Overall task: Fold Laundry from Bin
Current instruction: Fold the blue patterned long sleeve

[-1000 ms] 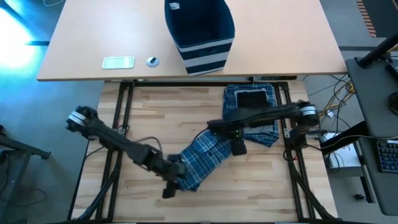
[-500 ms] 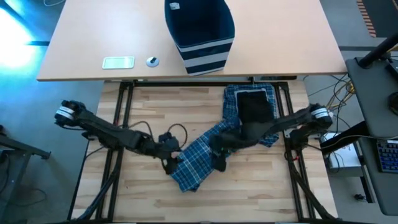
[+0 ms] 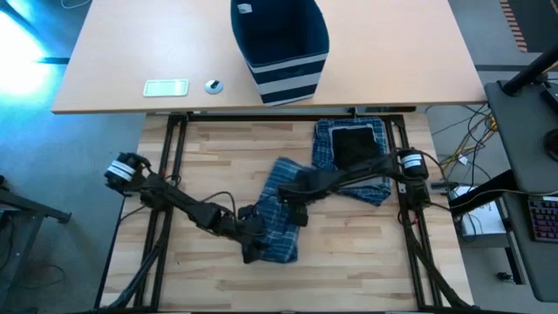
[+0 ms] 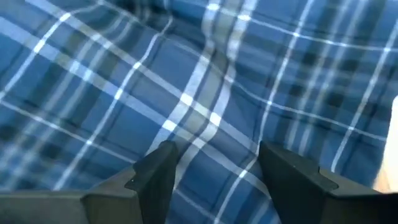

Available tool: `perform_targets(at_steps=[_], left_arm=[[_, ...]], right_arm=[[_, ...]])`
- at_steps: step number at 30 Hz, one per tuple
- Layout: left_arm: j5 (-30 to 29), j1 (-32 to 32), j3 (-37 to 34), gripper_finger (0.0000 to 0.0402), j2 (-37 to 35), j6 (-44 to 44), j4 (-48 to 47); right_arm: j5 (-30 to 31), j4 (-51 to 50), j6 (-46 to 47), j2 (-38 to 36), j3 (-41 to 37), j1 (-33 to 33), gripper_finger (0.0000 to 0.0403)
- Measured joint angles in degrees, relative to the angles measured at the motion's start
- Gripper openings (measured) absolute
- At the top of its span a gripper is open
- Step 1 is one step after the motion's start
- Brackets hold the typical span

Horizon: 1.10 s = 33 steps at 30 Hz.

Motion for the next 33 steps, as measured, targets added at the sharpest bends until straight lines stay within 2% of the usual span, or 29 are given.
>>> perform_targets(at_steps=[4, 7, 13, 17, 21, 23, 27, 33], left_arm=[[-0.7, -0.6, 1.4, 0.0214, -4.7, -2.1, -11.3], [-2.5, -0.9, 1.6, 0.0214, -10.9, -3.9, -19.2], [-14.5, 1.5, 1.1, 0.0214, -22.6, -4.9, -29.6], [-15.2, 3.1, 0.0, 0.0213, -26.6, 0.3, -27.1], [-12.9, 1.7, -1.6, 0.0213, -26.8, 7.4, -16.7], [-11.4, 1.1, -2.1, 0.0213, -25.4, 8.1, -11.8], [-11.3, 0.7, -2.3, 0.0214, -20.7, 5.7, -11.1], [-11.4, -0.2, -2.1, 0.0214, -13.9, -1.5, -6.8]], right_arm=[[0.3, -2.6, -2.7, -1.3, 6.1, 0.3, 0.0234], [0.3, -6.0, -0.5, -3.5, 10.4, 1.4, 0.0233], [0.0, -16.4, 14.1, -6.5, 14.2, 5.4, 0.0233], [-0.8, -28.2, 24.9, -7.3, 14.7, 5.5, 0.0233], [-1.3, -32.3, 26.6, -7.2, 14.5, 2.3, 0.0233], [-1.5, -32.3, 24.6, -7.3, 14.4, -0.1, 0.0231], [-1.4, -32.3, 19.1, -7.2, 12.8, -6.8, 0.0213], [-2.0, -29.2, 7.2, -5.3, 9.9, -15.9, 0.0139]])
